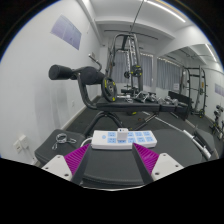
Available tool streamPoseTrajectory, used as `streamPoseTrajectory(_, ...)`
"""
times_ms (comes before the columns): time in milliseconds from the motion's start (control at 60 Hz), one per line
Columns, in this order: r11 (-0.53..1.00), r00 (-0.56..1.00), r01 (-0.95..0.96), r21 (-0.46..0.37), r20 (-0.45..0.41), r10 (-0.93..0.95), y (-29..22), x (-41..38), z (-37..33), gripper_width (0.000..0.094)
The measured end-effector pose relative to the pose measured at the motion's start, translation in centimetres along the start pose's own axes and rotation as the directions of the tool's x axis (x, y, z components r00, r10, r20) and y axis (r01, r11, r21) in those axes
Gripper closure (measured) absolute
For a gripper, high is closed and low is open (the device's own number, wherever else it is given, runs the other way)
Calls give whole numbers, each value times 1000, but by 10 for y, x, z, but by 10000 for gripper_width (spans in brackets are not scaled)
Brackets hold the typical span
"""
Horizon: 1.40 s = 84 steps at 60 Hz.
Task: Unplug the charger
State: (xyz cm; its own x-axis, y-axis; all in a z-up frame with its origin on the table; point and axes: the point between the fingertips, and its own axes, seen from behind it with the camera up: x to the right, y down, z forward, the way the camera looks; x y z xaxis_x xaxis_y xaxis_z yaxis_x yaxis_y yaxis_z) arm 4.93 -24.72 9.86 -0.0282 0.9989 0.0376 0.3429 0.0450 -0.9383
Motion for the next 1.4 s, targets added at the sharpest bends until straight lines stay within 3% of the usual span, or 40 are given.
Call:
streamPoseTrajectory(200,1000,999,15,22,-52,-14,2,22,79,78)
streamPoseTrajectory(550,999,998,-45,-27,-46,44,8,44,197,103)
streamPoseTrajectory(583,998,998,-45,-35,-49,44,11,46,201,146)
streamPoseTrajectory(650,997,998,-51,-63,-46,48,15,46,205,668)
streamPoseTrajectory(700,999,999,-23,-36,-44,22,2,47,202,698)
streamPoseTrajectory(783,977,996,-45,206,-72,61,-79,72,170,723)
streamPoseTrajectory(850,966,990,-118,232,-51,133,-124,94,151,725)
streamPoseTrajectory(950,973,986,-118,199,-90,138,-144,149,133,726)
streamPoseTrajectory(1033,987,981,-38,153,-184,66,-133,209,131,725)
streamPoseTrajectory(1217,999,951,-29,-42,-310,15,-43,310,151,722)
streamPoseTrajectory(1400,981,957,-57,-185,-292,0,34,328,175,665)
